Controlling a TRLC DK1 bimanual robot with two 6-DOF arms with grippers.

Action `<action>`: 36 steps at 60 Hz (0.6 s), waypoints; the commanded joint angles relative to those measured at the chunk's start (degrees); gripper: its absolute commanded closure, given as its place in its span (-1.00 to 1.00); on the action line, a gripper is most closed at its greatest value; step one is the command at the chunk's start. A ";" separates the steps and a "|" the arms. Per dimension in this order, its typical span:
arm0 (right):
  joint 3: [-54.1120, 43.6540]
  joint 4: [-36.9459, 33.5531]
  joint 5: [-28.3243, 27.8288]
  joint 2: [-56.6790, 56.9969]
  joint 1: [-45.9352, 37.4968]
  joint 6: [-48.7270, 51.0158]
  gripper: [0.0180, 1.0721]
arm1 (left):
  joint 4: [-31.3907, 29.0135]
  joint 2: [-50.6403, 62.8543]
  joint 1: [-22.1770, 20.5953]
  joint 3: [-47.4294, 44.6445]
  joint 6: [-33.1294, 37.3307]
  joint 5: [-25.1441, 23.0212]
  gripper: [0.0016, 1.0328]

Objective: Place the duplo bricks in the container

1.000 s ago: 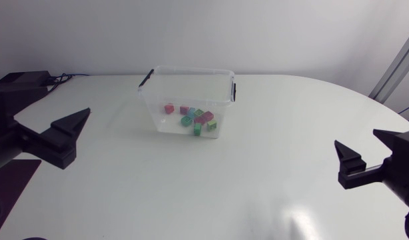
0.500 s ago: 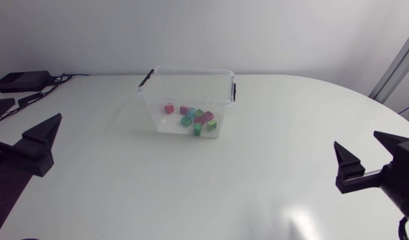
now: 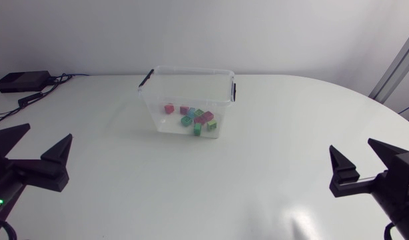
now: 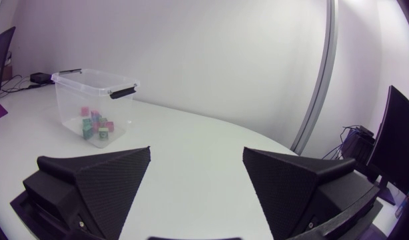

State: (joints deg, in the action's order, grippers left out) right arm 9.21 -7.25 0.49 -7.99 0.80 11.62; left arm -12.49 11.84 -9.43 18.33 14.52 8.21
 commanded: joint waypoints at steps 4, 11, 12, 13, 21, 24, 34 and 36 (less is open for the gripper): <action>-2.93 2.26 0.05 2.00 -0.17 -3.91 -0.91 | 2.98 -2.79 2.22 -4.71 -4.43 -1.88 -0.92; -4.54 3.54 -0.09 3.53 -0.33 -5.88 -0.91 | 5.41 -5.10 4.07 -8.19 -7.01 -3.50 -0.92; -4.76 3.71 -0.11 3.74 -0.35 -6.15 -0.91 | 5.75 -5.42 4.32 -8.67 -7.37 -3.72 -0.92; -4.99 3.90 -0.13 3.97 -0.38 -6.44 -0.91 | 6.11 -5.76 4.59 -9.19 -7.75 -3.96 -0.92; -6.82 5.35 -0.28 5.71 -0.56 -8.68 -0.91 | 8.87 -8.39 6.69 -13.15 -10.68 -5.80 -0.92; -7.50 5.88 -0.34 6.35 -0.63 -9.51 -0.91 | 9.90 -9.37 7.46 -14.61 -11.77 -6.48 -0.92; -9.21 7.25 -0.49 7.99 -0.80 -11.62 -0.91 | 12.49 -11.84 9.43 -18.33 -14.52 -8.21 -0.92; -9.21 7.25 -0.49 7.99 -0.80 -11.62 -0.91 | 12.49 -11.84 9.43 -18.33 -14.52 -8.21 -0.92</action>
State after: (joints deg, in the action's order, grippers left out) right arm 1.28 -1.21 0.08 -0.51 0.25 1.98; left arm -1.34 0.71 -0.47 1.30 2.22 0.60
